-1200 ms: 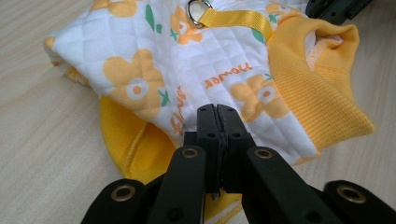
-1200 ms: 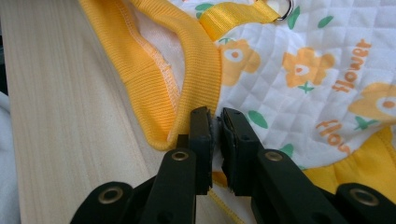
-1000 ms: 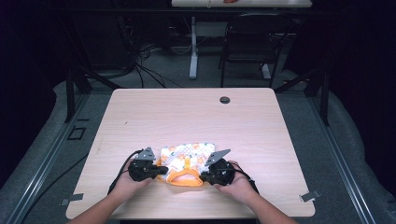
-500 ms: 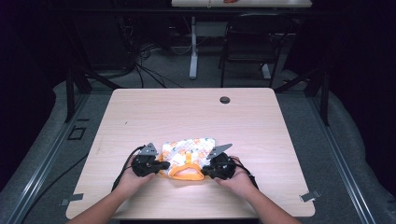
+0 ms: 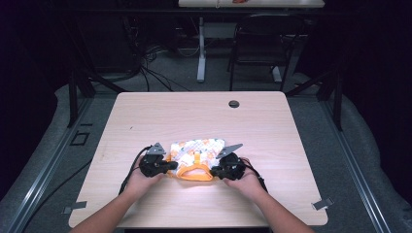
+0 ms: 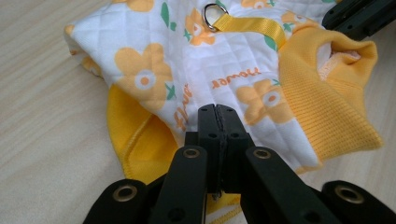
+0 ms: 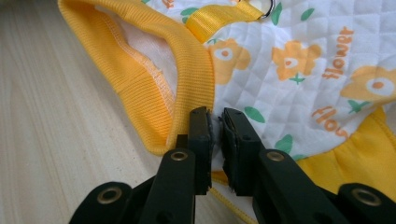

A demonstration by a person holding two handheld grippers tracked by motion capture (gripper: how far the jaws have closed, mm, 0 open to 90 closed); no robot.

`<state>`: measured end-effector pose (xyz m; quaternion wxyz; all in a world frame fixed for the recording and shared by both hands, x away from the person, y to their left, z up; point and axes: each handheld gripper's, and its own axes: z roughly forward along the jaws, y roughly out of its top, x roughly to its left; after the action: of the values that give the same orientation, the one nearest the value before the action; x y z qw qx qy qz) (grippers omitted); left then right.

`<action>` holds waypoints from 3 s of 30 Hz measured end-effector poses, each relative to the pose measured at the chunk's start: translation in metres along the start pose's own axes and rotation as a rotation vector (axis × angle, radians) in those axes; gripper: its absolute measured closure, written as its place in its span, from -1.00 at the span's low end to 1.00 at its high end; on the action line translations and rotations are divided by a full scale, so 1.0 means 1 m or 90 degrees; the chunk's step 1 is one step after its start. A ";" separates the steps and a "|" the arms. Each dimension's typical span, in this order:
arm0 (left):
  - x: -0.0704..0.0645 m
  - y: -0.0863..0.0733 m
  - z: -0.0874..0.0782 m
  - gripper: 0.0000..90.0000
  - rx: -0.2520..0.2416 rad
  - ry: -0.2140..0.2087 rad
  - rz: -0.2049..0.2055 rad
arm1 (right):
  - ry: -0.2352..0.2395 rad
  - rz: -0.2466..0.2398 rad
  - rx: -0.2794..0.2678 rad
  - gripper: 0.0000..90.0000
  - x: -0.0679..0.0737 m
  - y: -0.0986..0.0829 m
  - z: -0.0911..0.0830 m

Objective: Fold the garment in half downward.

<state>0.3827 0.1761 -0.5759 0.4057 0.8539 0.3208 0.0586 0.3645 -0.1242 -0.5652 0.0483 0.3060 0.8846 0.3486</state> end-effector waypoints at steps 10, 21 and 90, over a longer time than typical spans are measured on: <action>0.011 0.012 0.009 0.99 0.003 0.022 0.001 | -0.012 0.011 -0.008 0.80 -0.011 0.006 0.005; 0.020 0.016 0.014 0.99 -0.010 0.033 -0.019 | -0.029 0.022 -0.011 0.80 -0.023 0.015 0.010; -0.032 0.008 -0.050 0.27 -0.071 0.006 0.001 | -0.076 -0.018 -0.055 0.28 0.023 0.002 -0.053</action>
<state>0.3433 0.1860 -0.5321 0.4512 0.8299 0.3181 0.0806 0.3313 -0.1413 -0.5211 0.1191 0.3109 0.8686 0.3669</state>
